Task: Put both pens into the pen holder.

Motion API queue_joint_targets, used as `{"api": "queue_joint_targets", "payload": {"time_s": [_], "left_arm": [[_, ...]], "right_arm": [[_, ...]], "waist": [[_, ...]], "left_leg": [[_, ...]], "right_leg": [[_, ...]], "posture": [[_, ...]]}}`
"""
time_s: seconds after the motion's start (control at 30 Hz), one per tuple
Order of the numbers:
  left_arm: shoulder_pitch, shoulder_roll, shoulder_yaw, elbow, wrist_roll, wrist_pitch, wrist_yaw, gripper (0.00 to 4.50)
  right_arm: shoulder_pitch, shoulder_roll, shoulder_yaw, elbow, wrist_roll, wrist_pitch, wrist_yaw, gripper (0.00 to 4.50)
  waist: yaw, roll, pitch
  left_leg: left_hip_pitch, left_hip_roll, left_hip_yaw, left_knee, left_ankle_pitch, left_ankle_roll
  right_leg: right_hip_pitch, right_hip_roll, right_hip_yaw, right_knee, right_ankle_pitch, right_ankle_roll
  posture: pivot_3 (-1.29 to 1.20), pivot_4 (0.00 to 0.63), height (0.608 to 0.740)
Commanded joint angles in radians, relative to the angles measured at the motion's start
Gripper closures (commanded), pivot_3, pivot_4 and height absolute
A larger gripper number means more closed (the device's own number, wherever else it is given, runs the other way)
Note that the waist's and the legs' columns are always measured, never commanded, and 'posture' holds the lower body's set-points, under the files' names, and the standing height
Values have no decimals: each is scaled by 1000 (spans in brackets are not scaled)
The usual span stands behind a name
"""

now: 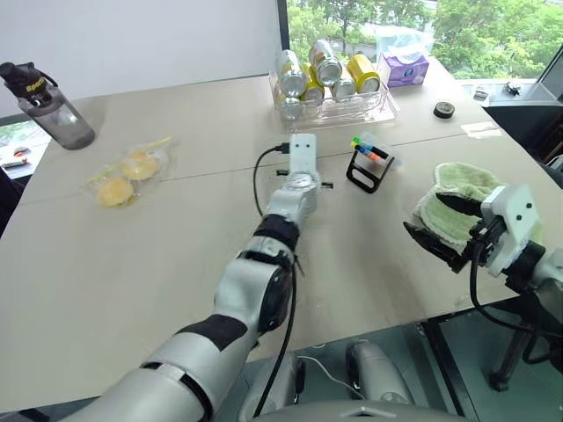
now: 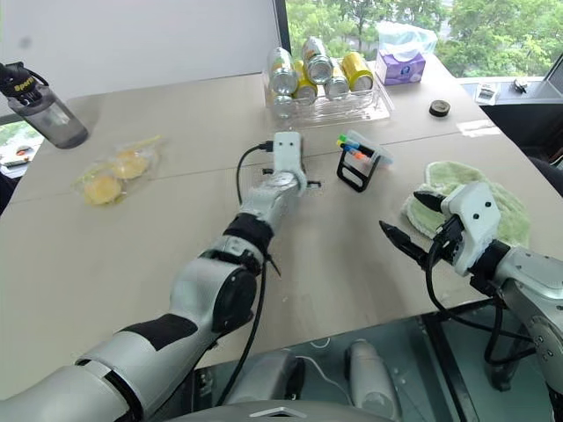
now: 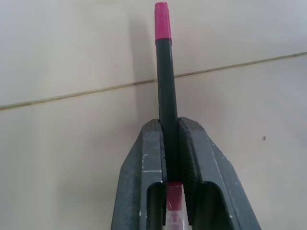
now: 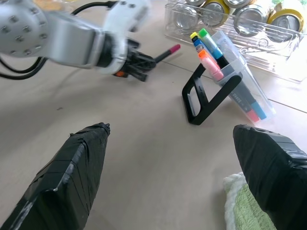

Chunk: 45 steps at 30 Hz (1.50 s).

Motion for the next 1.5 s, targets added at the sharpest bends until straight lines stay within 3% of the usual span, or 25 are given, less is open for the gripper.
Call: {"api": "queue_joint_targets", "payload": {"time_s": [0.03, 0.23, 0.3, 0.4, 0.53, 0.9, 0.93, 0.97, 1.5], "left_arm": [[190, 95, -16, -318, -69, 18, -220, 4465], [425, 235, -34, -741, -266, 16, -583, 4465], [476, 262, -27, -857, -358, 44, -671, 4465], [529, 289, -28, -992, -461, 87, -743, 4465], [562, 294, 0, -1092, -603, 161, -760, 4465], [586, 333, -29, -1136, -639, 185, -752, 4465], [586, 335, -33, -1136, -637, 183, -754, 4500], [587, 334, -35, -1136, -639, 184, -754, 4500], [572, 343, -30, -1101, -634, 169, -747, 4500]], "right_arm": [[-93, 43, 14, 11, 81, 46, -40, 77], [-291, 123, 125, 67, 145, 153, -104, 77], [-408, 210, 166, 115, 209, 222, -160, 77], [-547, 330, 178, 209, 306, 389, -293, 77], [-624, 398, 189, 267, 317, 429, -336, 77], [-739, 496, 116, 348, 471, 459, -402, 77], [-743, 499, 114, 350, 480, 457, -404, 632], [-745, 504, 109, 353, 494, 455, -410, 870], [-714, 425, 121, 337, 511, 411, -328, 870]], "waist": [[-10, 0, 0], [12, 0, 0], [18, -1, 0], [14, 0, 0], [16, 0, 0], [6, 1, -1], [6, 1, -1], [6, 1, -1], [6, 1, 0]], "left_leg": [[0, 0, 0, 0, 0, 0], [-4, 0, -3, 1, 0, 0], [-5, -1, -7, 2, 0, 0], [-6, -1, -8, 2, 0, 0], [-7, -1, -10, 2, 0, 0], [-7, -2, -10, 2, 0, 1], [-7, -2, -10, 2, 0, 1], [-7, -2, -10, 2, 0, 1], [-7, -2, -10, 1, 0, 1]], "right_leg": [[0, 0, 1, 0, 0, 0], [-1, -1, -4, -2, 0, 0], [-1, -3, -7, -3, 0, 0], [-1, -3, -8, -3, 0, -1], [-1, -3, -11, -5, 0, -1], [-1, -3, -10, -5, 0, -1], [-1, -3, -10, -5, 0, -1], [-1, -3, -10, -5, 0, -1], [-1, -3, -10, -5, 0, -1]], "posture": [[0, 150, 739], [0, 150, 739], [0, 150, 739], [0, 150, 739], [0, 150, 739], [0, 150, 739], [0, 150, 739], [0, 150, 739], [0, 150, 739]]}}
